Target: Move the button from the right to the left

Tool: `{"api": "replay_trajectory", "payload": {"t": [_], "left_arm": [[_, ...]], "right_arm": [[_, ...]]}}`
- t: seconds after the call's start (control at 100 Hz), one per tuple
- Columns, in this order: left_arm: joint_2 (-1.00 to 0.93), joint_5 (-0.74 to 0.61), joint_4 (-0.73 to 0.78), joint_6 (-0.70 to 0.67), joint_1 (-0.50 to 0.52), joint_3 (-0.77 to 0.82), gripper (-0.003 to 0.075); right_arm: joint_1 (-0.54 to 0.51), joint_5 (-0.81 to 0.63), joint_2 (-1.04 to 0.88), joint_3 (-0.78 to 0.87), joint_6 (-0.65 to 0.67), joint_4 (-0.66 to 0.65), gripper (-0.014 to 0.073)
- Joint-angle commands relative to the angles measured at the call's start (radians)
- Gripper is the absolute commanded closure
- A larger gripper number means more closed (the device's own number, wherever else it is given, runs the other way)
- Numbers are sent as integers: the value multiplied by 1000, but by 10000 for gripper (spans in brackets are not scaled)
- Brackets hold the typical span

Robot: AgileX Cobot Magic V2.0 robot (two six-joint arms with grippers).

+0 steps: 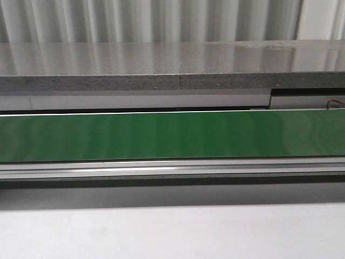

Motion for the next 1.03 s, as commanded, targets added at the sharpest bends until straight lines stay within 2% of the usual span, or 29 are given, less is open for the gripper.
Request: {"api": "replay_trajectory", "payload": {"t": [0.0, 1.02], "left_arm": [[-35, -83, -7, -4, -8, 24, 740], [-35, -83, -7, -4, -8, 24, 740]], "right_arm": [[0, -114, -17, -13, 8, -10, 661], [1, -130, -17, -13, 19, -23, 661]]}}
